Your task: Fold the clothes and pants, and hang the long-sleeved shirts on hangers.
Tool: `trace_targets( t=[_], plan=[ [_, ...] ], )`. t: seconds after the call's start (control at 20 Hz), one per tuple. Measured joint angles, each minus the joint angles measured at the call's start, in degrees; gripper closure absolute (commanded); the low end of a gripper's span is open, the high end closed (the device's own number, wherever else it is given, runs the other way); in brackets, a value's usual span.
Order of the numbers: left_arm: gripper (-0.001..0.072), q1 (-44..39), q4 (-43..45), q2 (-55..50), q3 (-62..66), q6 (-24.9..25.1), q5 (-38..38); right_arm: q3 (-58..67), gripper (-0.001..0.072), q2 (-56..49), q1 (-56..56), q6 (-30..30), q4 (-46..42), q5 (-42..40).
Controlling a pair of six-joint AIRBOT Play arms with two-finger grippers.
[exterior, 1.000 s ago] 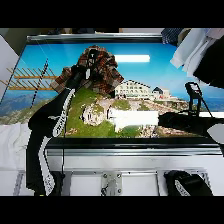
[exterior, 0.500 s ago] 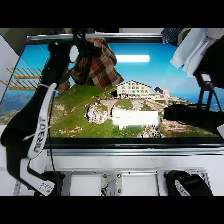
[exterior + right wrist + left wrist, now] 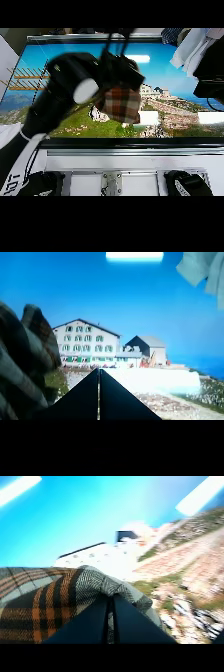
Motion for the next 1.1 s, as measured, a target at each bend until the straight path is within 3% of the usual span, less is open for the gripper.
trace_targets(
  t=[0.05,0.1,0.15,0.25,0.5,0.8,1.1],
  plan=[
    [0.0177,-2.25,-0.02,0.04,-1.79,-0.24,2.45,0.37,0.0673,-0.04,0.00,0.55,-0.68,-0.42],
    [0.0137,-3.67,-0.09,-0.20,-2.91,-0.42,3.56,0.63,0.0671,-0.11,0.00,0.92,-1.22,-0.79],
    [0.0138,-4.31,-0.02,-0.72,-3.39,-0.90,4.44,0.83,0.0584,-0.11,0.00,1.33,-1.40,-0.87],
    [0.0137,-3.06,0.17,-1.57,-2.91,-2.29,4.17,1.09,0.0075,-0.13,0.00,1.92,-1.75,-1.22],
    [0.0138,11.04,-3.10,-2.97,-1.66,-6.34,-1.86,1.11,0.0058,-0.66,0.00,2.32,-1.27,1.20],
    [0.0138,30.25,-20.04,-14.10,-1.46,-7.21,-11.85,-3.67,0.0058,-1.88,0.02,2.36,5.75,6.60],
    [0.0138,36.85,-38.97,-29.07,-1.44,-1.46,-18.75,-14.25,0.0058,-2.16,0.04,2.08,19.34,7.87]
  ],
)
